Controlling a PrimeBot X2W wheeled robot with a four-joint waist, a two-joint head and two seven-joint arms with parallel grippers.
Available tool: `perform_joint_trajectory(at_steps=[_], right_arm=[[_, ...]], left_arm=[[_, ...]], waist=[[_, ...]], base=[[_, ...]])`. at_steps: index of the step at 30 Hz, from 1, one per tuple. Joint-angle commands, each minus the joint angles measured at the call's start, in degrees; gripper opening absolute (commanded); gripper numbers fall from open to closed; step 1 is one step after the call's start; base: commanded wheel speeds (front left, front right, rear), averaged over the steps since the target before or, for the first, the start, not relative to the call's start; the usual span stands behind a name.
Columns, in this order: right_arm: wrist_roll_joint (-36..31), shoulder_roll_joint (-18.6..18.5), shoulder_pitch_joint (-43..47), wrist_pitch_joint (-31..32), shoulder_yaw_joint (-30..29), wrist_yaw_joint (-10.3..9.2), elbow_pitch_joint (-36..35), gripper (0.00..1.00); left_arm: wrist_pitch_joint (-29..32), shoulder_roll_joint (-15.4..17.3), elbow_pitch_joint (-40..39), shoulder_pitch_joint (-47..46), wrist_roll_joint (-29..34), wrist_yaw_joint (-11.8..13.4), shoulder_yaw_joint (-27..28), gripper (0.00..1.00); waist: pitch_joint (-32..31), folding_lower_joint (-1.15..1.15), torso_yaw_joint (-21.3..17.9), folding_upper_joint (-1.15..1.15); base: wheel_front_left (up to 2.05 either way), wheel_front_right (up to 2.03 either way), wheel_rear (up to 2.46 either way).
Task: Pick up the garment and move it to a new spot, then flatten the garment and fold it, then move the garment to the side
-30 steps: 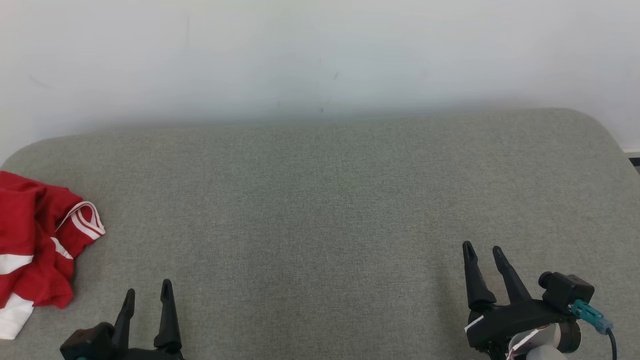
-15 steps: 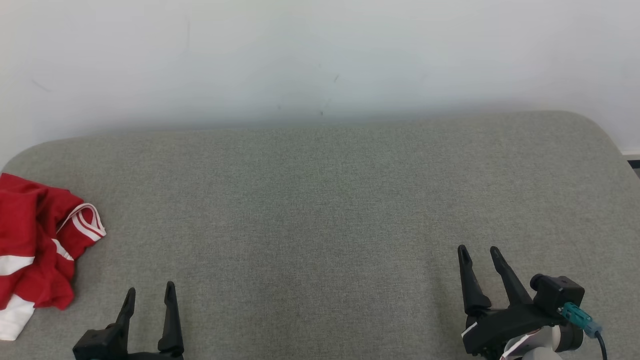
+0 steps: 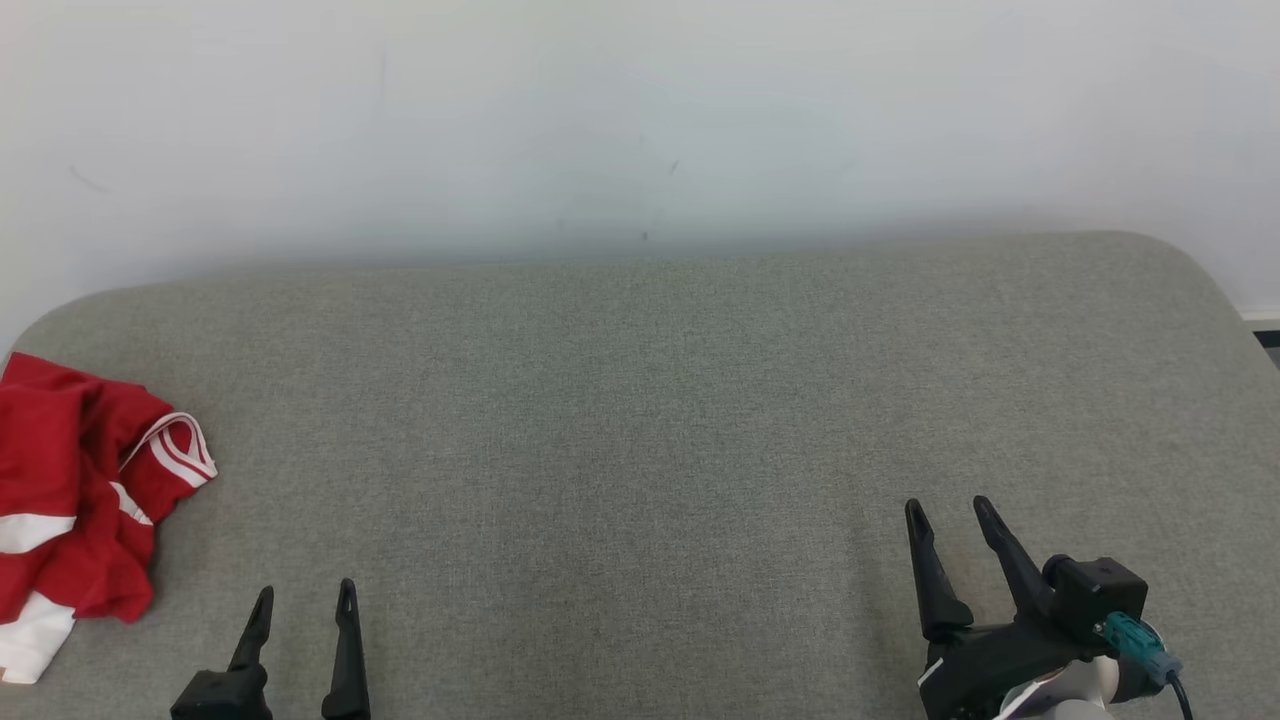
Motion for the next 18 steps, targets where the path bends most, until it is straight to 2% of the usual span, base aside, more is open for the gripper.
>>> perform_joint_trajectory(at_steps=[1,9,18], right_arm=[[-1.2,-0.3,0.3,-0.5,0.3,0.19,0.2,1.00],[-4.1,-0.8,0.4,-1.3,0.8,0.21,0.6,1.00],[-4.5,-0.5,0.7,-1.2,0.1,0.21,0.6,1.00]], left_arm=[[-0.5,0.2,0.1,0.6,1.5,0.0,0.2,1.00],[-1.3,0.2,0.3,1.1,4.8,-0.1,0.4,1.00],[-1.2,0.2,0.5,1.0,4.5,0.0,0.4,1.00]], waist=[[0.0,0.00,0.0,0.00],[0.0,0.00,0.0,0.00],[0.4,0.00,1.5,0.00]], base=[[0.00,0.00,0.00],[0.00,0.00,0.00],[0.00,0.00,0.00]])
